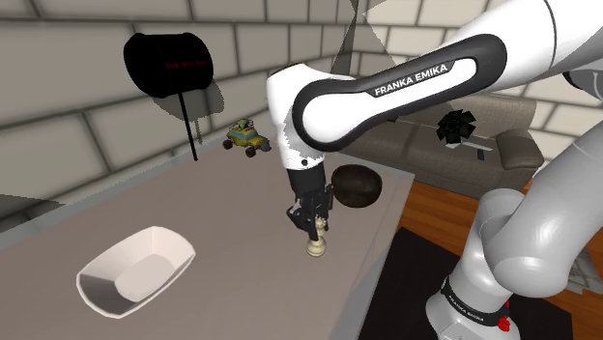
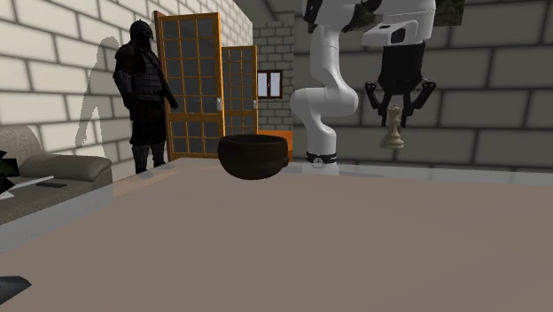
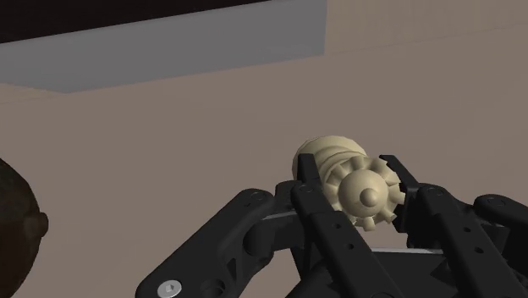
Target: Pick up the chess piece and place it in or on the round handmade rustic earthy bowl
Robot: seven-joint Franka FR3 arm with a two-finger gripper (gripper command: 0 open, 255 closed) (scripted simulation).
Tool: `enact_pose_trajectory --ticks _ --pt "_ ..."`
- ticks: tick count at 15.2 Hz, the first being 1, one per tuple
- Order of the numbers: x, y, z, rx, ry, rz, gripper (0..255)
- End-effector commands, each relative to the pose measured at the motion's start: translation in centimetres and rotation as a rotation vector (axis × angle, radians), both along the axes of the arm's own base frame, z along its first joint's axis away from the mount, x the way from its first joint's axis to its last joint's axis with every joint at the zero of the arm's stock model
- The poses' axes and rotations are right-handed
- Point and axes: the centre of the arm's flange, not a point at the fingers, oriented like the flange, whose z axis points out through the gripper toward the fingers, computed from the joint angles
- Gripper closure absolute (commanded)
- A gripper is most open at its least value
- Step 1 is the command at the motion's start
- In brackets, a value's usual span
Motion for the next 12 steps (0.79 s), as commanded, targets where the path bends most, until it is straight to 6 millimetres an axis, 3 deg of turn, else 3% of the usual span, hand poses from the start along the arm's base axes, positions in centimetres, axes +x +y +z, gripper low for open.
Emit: enact_pose_trajectory --ticks 1,12 --pt "-0.1 0.0 1.2 0.0 0.0 0.0 255" --pt "-0.1 0.0 7.0 0.0 0.0 0.0 255"
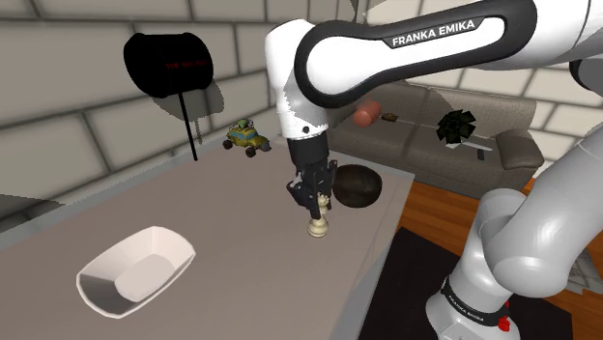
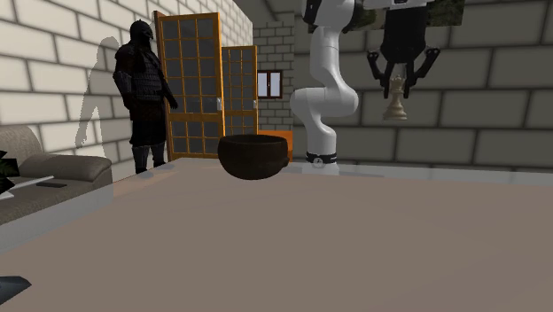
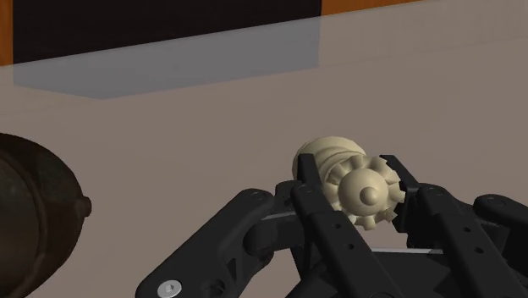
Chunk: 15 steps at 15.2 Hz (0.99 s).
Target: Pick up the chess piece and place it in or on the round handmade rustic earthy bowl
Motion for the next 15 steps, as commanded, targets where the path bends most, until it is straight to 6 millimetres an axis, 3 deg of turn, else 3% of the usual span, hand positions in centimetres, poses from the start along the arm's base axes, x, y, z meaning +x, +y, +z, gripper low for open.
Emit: enact_pose_trajectory --ticks 1,4,15 --pt "0.0 0.0 1.1 0.0 0.0 0.0 255" --pt "0.0 0.0 2.3 0.0 0.0 0.0 255" --pt "3.6 -14.1 2.9 0.0 0.0 0.0 255"
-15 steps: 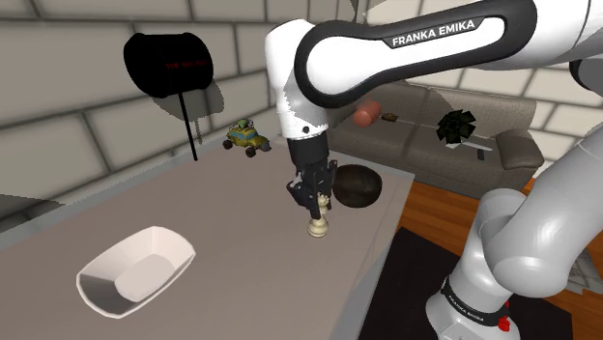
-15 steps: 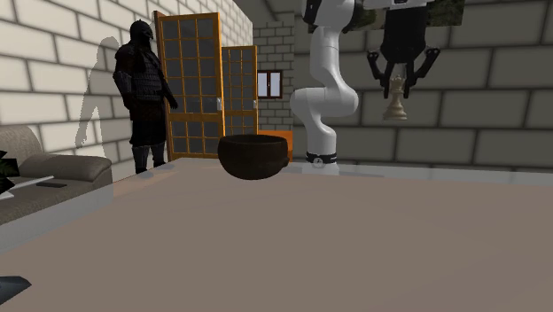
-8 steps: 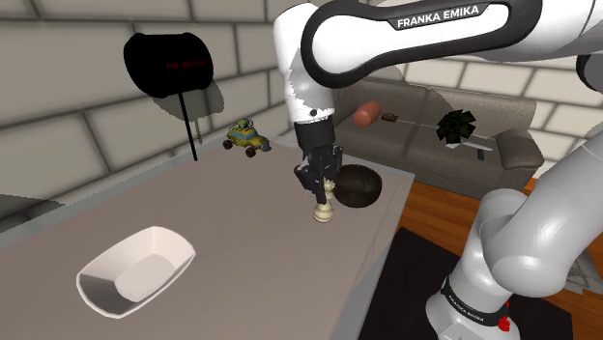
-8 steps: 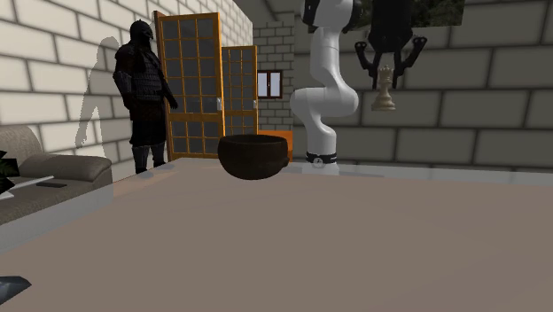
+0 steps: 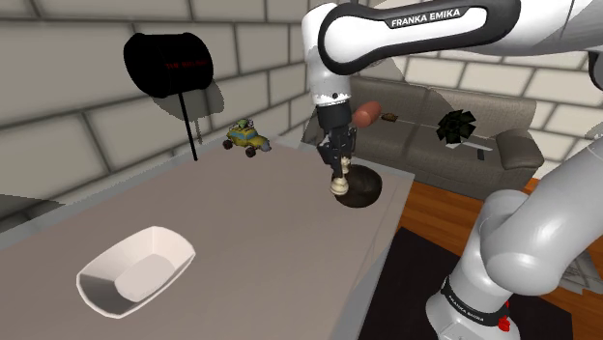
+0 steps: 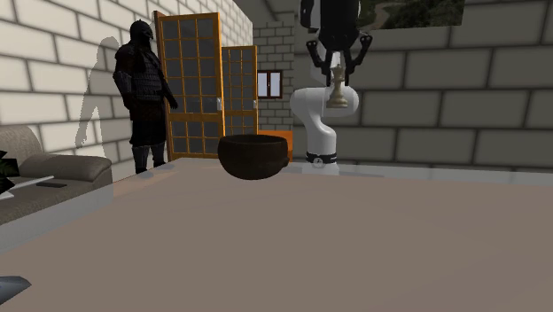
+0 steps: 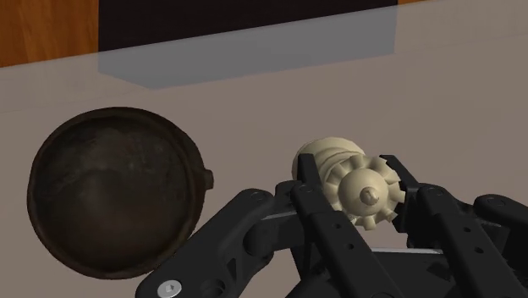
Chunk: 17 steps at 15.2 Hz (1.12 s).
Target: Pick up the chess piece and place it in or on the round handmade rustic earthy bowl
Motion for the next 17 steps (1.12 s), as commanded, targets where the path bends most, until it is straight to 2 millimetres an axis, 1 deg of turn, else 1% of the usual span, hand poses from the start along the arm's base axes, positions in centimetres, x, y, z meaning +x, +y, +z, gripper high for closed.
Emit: enact_pose_trajectory --ticks 1,13,14,17 --pt "0.6 -2.6 0.2 0.0 0.0 0.001 255" --pt "4.5 -18.0 0.9 0.0 0.0 0.001 255" --pt "4.9 -19.6 0.9 0.0 0.0 0.001 255" --pt "4.9 -19.6 -0.6 0.0 0.0 0.001 255"
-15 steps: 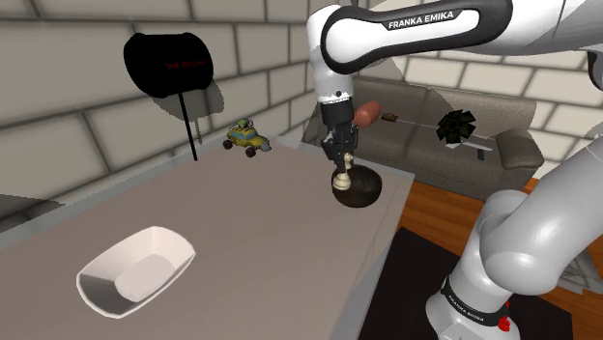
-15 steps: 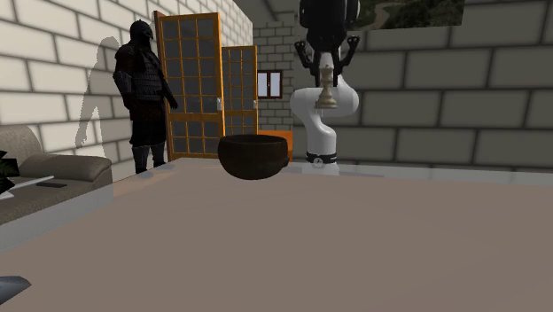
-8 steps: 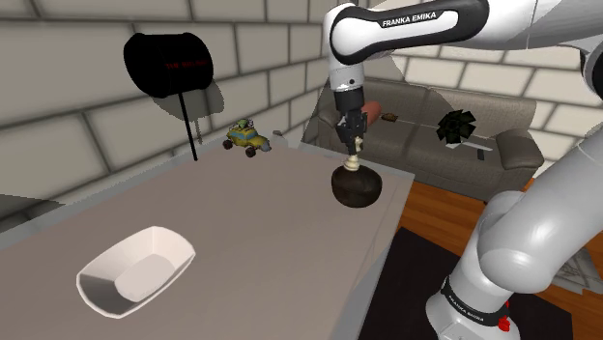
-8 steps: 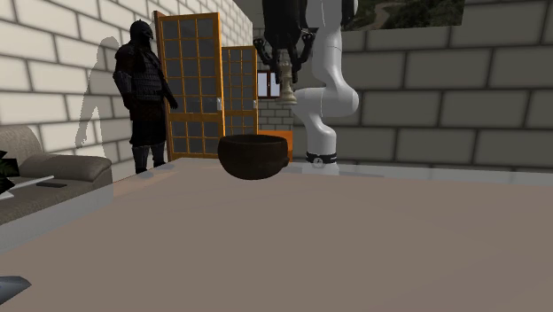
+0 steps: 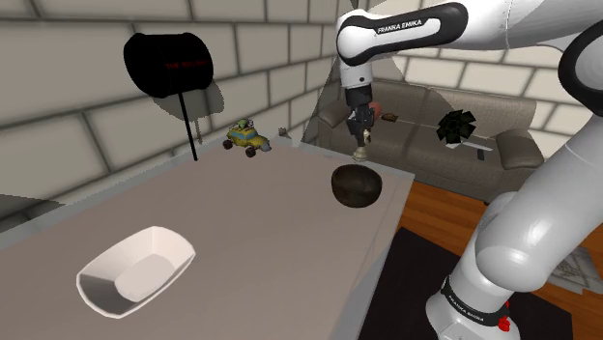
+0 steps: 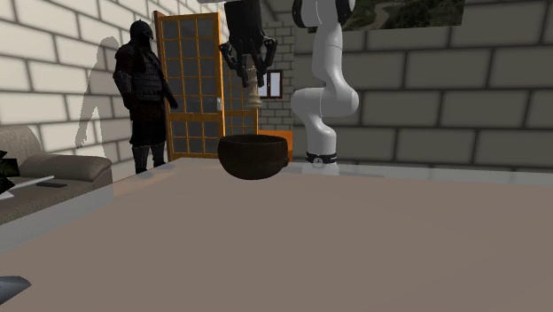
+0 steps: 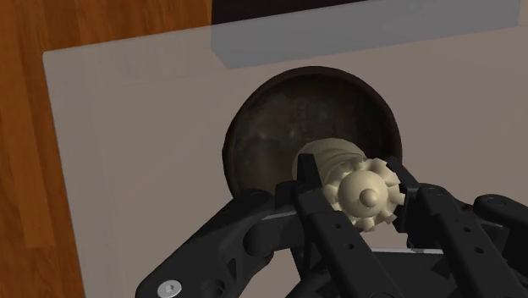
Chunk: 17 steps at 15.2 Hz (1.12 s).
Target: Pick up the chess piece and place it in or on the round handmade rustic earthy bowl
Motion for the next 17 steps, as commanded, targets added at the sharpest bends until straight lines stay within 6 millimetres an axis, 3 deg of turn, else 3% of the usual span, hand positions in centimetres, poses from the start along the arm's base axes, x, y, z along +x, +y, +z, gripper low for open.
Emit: enact_pose_trajectory --ticks 1,13,17 --pt "0.1 -0.2 -1.1 0.0 0.0 0.001 255" --pt "0.1 -0.2 -7.4 0.0 0.0 0.001 255" --pt "0.1 -0.2 -7.4 0.0 0.0 0.001 255"
